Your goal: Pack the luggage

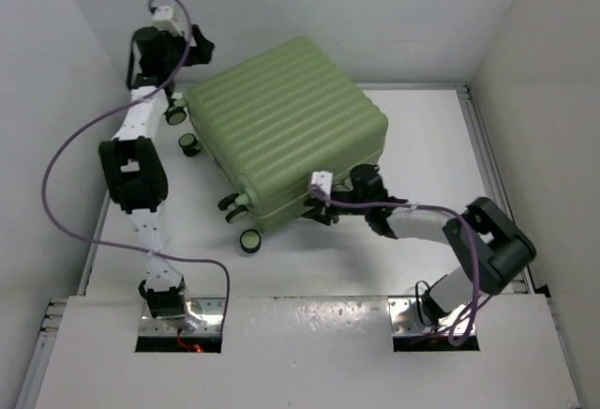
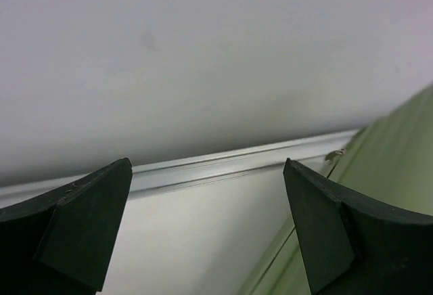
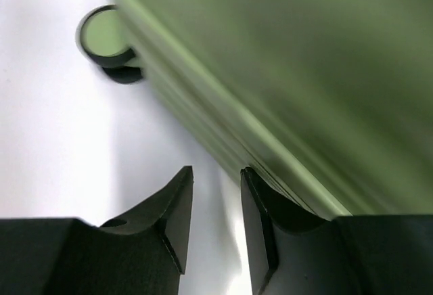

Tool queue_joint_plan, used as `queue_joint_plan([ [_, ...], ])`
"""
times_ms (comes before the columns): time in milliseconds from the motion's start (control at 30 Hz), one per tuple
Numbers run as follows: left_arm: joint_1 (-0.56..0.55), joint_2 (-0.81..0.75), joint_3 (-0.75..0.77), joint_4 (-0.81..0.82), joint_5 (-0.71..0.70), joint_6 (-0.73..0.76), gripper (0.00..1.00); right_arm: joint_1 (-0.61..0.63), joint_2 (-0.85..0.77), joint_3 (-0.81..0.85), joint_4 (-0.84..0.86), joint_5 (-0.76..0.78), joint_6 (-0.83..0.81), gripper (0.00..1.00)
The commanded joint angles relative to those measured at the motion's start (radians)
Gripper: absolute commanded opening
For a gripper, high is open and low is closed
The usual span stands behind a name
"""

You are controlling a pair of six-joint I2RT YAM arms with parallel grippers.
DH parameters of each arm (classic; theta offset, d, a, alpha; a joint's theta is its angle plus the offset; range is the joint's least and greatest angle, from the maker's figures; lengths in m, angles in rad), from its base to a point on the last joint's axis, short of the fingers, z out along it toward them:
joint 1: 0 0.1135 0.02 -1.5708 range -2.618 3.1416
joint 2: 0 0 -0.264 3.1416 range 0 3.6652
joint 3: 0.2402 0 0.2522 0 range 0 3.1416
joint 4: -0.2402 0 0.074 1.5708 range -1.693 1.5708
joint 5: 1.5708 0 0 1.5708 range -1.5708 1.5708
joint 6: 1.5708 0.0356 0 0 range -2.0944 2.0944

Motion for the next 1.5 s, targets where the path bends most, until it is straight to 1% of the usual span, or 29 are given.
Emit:
queue_joint_plan([
  [0, 0.106, -0.318, -0.042, -0.041, -0.073, 0.003, 1.0, 0.142, 0.1, 0.096, 0.143, 0.187, -0.024, 0.35],
  [67, 0.152, -0.415, -0.106, -0.106, -0.018, 0.017, 1.0, 0.168, 0.167, 0.165, 0.159, 0.264, 0.017, 0.35],
  [133, 0.224, -0.544, -0.184, -0.171, 0.102, 0.068, 1.0, 0.197, 0.267, 0.291, 0.165, 0.348, 0.039, 0.36],
  [167, 0.247, -0.583, -0.229, -0.249, 0.13, 0.107, 1.0, 0.203, 0.295, 0.323, 0.177, 0.362, 0.077, 0.36],
  [200, 0.295, -0.619, -0.246, -0.292, 0.166, 0.132, 1.0, 0.205, 0.374, 0.428, 0.173, 0.37, 0.085, 0.38],
  [267, 0.349, -0.715, -0.283, -0.381, 0.321, 0.187, 1.0, 0.209, 0.424, 0.492, 0.18, 0.384, 0.103, 0.39],
  [300, 0.397, -0.748, -0.327, -0.462, 0.372, 0.25, 1.0, 0.215, 0.489, 0.583, 0.186, 0.385, 0.106, 0.4],
  [433, 0.503, -0.907, -0.459, -0.637, 0.571, 0.435, 1.0, 0.252, 0.601, 0.745, 0.219, 0.404, 0.115, 0.45],
  [533, 0.528, -0.982, -0.522, -0.769, 0.586, 0.537, 1.0, 0.286, 0.695, 0.921, 0.232, 0.405, 0.121, 0.47],
  [600, 0.539, -0.983, -0.522, -0.847, 0.611, 0.589, 0.98, 0.3, 0.757, 0.98, 0.266, 0.397, 0.138, 0.52],
  [633, 0.539, -0.961, -0.513, -0.946, 0.612, 0.67, 0.96, 0.317, 0.798, 1.047, 0.278, 0.394, 0.15, 0.55],
  [700, 0.539, -0.919, -0.484, -1.101, 0.599, 0.749, 0.93, 0.327, 0.804, 1.057, 0.332, 0.391, 0.149, 0.59],
  [800, 0.518, -0.785, -0.372, -1.3, 0.579, 0.989, 0.89, 0.325, 0.737, 0.93, 0.422, 0.364, 0.152, 0.64],
  [833, 0.504, -0.75, -0.313, -1.417, 0.579, 1.099, 0.89, 0.308, 0.658, 0.892, 0.444, 0.364, 0.16, 0.65],
  [867, 0.504, -0.719, -0.291, -1.447, 0.579, 1.12, 0.89, 0.3, 0.627, 0.817, 0.478, 0.364, 0.17, 0.67],
  [933, 0.493, -0.665, -0.271, -1.447, 0.579, 1.111, 0.89, 0.266, 0.524, 0.678, 0.536, 0.364, 0.233, 0.68],
  [967, 0.479, -0.665, -0.271, -1.431, 0.579, 1.111, 0.89, 0.234, 0.457, 0.549, 0.542, 0.362, 0.253, 0.68],
  [1000, 0.467, -0.665, -0.271, -1.412, 0.561, 1.111, 0.88, 0.216, 0.373, 0.514, 0.541, 0.35, 0.313, 0.7],
  [1033, 0.447, -0.682, -0.293, -1.309, 0.534, 1.075, 0.88, 0.168, 0.329, 0.48, 0.491, 0.324, 0.38, 0.7],
  [1067, 0.406, -0.703, -0.35, -1.247, 0.486, 0.994, 0.88, 0.116, 0.213, 0.416, 0.455, 0.296, 0.46, 0.7],
  [1100, 0.386, -0.729, -0.382, -1.187, 0.462, 0.96, 0.88, 0.051, 0.18, 0.407, 0.421, 0.287, 0.503, 0.7],
  [1133, 0.364, -0.757, -0.417, -1.127, 0.435, 0.926, 0.88, 0.02, 0.145, 0.4, 0.298, 0.247, 0.543, 0.7],
  [1167, 0.322, -0.803, -0.479, -1.025, 0.408, 0.871, 0.89, -0.049, 0.076, 0.408, 0.247, 0.232, 0.653, 0.7],
  [1233, 0.279, -0.831, -0.516, -0.958, 0.333, 0.835, 0.9, -0.157, 0.05, 0.438, 0.058, 0.183, 0.712, 0.68],
  [1267, 0.262, -0.831, -0.527, -0.928, 0.32, 0.821, 0.9, -0.256, 0.031, 0.445, 0.024, 0.174, 0.753, 0.66],
  [1333, 0.22, -0.831, -0.527, -0.915, 0.311, 0.789, 0.9, -0.309, 0.043, 0.463, -0.082, 0.169, 0.776, 0.59],
  [1367, 0.199, -0.831, -0.527, -0.897, 0.311, 0.762, 0.9, -0.376, 0.059, 0.469, -0.128, 0.179, 0.79, 0.56],
  [1433, 0.18, -0.822, -0.527, -0.88, 0.287, 0.738, 0.9, -0.406, 0.105, 0.512, -0.185, 0.235, 0.783, 0.53],
  [1467, 0.18, -0.822, -0.527, -0.866, 0.277, 0.72, 0.9, -0.418, 0.123, 0.538, -0.282, 0.25, 0.755, 0.53],
])
